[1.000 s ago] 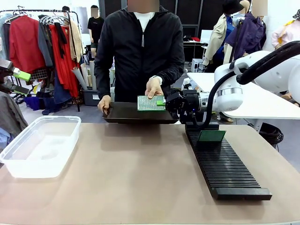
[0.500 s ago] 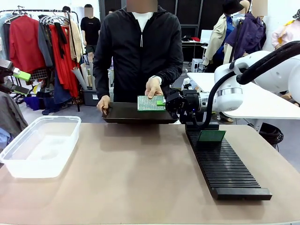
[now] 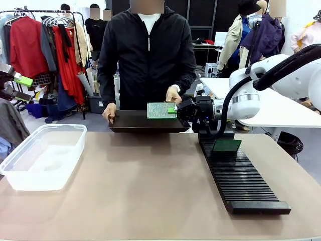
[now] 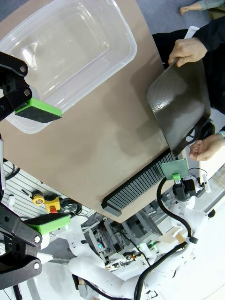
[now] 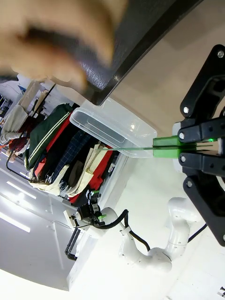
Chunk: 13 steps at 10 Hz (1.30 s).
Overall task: Sort PCBs into racks and boxes based on the side picked up.
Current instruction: If the short side of the Blank PCB is picked up, insert it into the PCB Rack ; if the long side is picked up, place it in the Organizing box.
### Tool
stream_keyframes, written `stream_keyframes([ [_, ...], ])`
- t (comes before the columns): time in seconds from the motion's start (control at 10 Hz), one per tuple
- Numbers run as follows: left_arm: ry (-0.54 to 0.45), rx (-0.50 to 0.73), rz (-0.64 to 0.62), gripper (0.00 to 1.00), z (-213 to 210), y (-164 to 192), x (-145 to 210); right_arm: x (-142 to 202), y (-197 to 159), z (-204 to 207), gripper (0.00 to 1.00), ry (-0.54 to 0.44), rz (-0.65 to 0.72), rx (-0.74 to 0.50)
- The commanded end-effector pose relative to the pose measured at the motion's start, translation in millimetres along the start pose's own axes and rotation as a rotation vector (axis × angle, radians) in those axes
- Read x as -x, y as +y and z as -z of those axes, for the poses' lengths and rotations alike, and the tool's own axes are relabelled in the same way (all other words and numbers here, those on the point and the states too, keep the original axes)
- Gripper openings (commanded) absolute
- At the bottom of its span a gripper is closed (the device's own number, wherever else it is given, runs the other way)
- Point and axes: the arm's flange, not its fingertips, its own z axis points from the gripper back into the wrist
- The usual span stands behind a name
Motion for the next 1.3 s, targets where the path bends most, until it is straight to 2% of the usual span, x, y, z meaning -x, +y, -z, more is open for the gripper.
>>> stream_keyframes([
  [0.0, -0.004, 0.007, 0.001, 1.0, -0.2, -1.9, 0.3, 0.1, 1.5, 1.7, 0.0, -0.004, 0.0, -0.004],
  [0.1, -0.004, 0.007, 0.001, 1.0, -0.2, -1.9, 0.3, 0.0, 0.0, 0.0, 0.0, 0.0, 0.0, 0.0],
  [0.3, -0.004, 0.007, 0.001, 1.0, -0.2, -1.9, 0.3, 6.6, 29.9, -40.6, 0.0, 0.04, -0.214, -0.031],
  [0.5, -0.004, 0.007, 0.001, 1.0, -0.2, -1.9, 0.3, 17.7, 62.3, -74.8, 0.0, 0.029, -0.308, -0.052],
  [0.8, -0.004, 0.007, 0.001, 1.0, -0.2, -1.9, 0.3, 40.0, 90.3, -128.4, 0.0, -0.006, -0.352, -0.009],
  [1.2, -0.004, 0.007, 0.001, 1.0, -0.2, -1.9, 0.3, 87.3, 98.2, -200.5, 0.0, -0.078, -0.354, 0.083],
])
